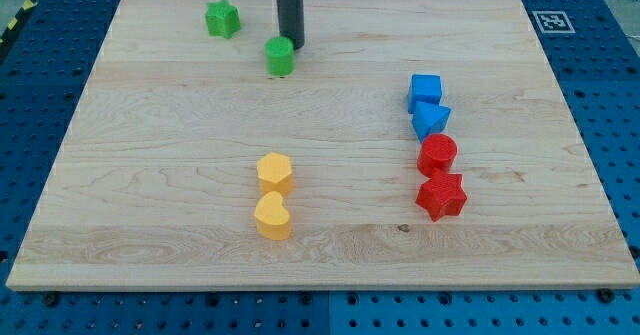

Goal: Push the green circle to the top of the yellow hexagon

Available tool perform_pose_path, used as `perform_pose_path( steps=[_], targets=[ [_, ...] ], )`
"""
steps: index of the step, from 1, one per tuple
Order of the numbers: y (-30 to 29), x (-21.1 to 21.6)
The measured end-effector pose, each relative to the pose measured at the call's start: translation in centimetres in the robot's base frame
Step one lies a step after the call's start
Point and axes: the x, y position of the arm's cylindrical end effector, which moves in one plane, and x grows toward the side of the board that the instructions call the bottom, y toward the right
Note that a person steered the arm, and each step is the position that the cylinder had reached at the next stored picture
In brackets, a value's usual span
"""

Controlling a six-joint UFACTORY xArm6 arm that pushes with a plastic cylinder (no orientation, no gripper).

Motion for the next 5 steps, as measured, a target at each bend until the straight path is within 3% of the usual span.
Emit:
perform_pose_path(
  steps=[2,4,5],
  targets=[
    [-0.1,7.2],
    [-4.7,3.6],
    [-6.3,4.9]
  ],
)
